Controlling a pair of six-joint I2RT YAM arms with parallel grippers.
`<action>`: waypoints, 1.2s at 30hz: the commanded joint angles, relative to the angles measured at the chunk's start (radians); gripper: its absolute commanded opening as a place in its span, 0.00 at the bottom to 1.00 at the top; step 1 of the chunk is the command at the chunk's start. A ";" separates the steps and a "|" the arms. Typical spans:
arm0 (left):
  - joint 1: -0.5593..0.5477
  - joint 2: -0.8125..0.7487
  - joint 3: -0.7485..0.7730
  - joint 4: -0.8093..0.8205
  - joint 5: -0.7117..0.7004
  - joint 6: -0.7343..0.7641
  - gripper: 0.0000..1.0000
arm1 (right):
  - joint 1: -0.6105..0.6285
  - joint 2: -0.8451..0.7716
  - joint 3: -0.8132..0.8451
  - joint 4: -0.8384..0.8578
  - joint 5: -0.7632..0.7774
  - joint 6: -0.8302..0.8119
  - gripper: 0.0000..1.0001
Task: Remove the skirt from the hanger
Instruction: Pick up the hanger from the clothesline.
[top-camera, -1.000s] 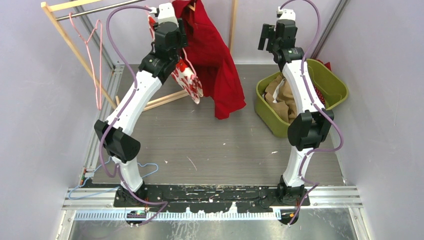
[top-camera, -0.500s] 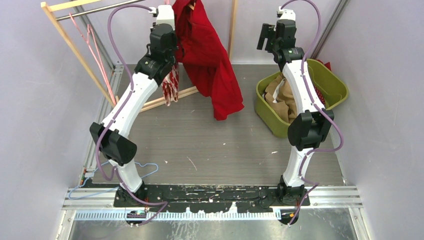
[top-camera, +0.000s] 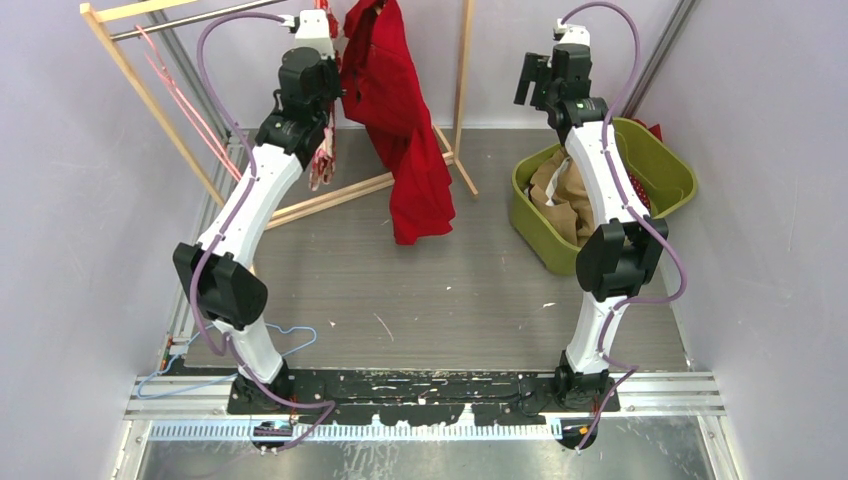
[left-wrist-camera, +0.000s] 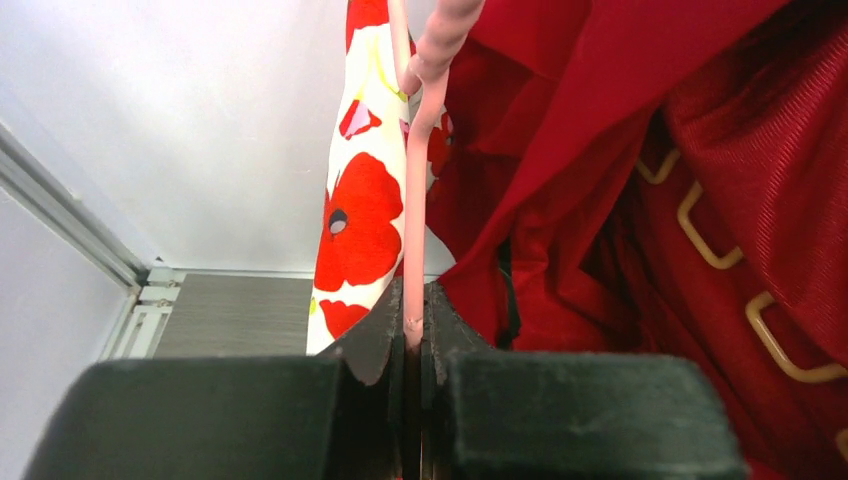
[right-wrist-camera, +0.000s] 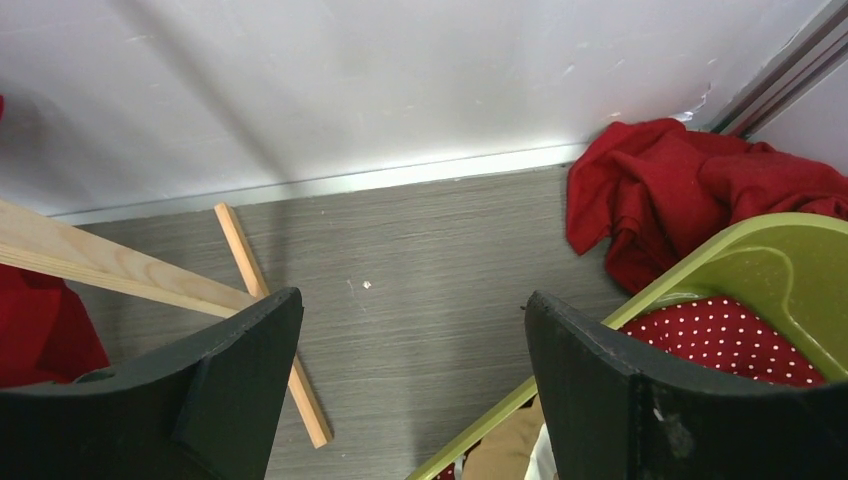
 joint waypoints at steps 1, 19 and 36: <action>0.012 -0.082 -0.062 0.156 0.056 0.003 0.00 | -0.006 -0.072 -0.007 0.039 -0.013 0.013 0.86; -0.032 -0.252 -0.197 0.497 0.083 0.108 0.00 | -0.006 -0.032 0.000 0.046 -0.027 0.044 0.86; -0.046 -0.493 -0.486 0.078 0.086 0.041 0.00 | 0.124 -0.187 -0.068 0.011 -0.087 -0.089 0.86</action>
